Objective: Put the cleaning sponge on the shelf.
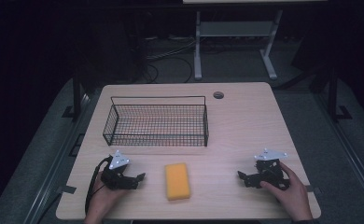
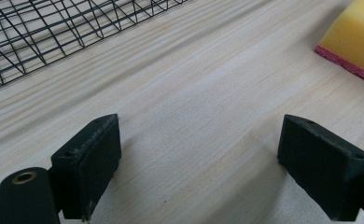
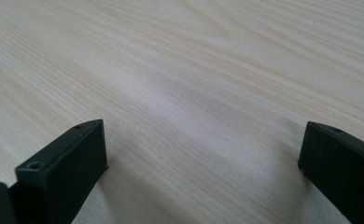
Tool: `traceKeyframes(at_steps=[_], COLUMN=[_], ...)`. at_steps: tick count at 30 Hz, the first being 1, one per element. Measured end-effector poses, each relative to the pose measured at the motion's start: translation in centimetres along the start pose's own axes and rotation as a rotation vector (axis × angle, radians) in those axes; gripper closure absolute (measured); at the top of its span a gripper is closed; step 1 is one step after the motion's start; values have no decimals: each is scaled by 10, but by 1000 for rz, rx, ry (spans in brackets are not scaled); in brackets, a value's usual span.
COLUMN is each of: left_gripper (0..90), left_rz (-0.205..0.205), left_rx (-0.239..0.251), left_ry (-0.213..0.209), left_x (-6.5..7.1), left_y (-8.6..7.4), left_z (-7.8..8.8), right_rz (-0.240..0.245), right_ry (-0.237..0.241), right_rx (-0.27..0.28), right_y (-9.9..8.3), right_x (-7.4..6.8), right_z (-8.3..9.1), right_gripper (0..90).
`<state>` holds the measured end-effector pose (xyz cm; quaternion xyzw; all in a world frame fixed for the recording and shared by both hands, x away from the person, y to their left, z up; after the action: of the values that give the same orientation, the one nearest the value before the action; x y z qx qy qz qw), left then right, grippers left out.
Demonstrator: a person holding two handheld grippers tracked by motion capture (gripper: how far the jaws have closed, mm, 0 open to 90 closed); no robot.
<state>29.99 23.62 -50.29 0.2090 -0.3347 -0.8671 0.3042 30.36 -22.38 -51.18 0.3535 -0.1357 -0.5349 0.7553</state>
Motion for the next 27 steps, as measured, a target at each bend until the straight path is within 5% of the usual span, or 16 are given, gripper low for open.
traceKeyframes(at_steps=[12, 17, 27], left_gripper=[149, 239, 632], left_rz=[-12, -25, 2], left_rx=[-16, -37, -92], left_ry=[-13, -31, -115], left_x=[-1, 1, 2], left_y=[1, 3, 12], left_z=[2, 7, 19], right_rz=[0, 0, 0], right_ry=[-1, 0, 0], right_rx=[0, 0, 0], right_y=[0, 0, 0], right_x=[0, 0, 0], right_z=[0, 0, 0], right_gripper=[3, 3, 3])
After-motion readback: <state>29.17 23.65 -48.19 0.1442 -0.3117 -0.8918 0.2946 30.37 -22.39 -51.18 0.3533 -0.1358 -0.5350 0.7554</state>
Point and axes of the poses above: each handheld gripper's, and its own axes: z roughly backward along the jaws, y roughly out of its top, x roughly to its right, the point moved 4 cm from there along -z, roughly forward along the jaws, and after that the axes turned 12 degrees about -z, right-handed, at the moved point
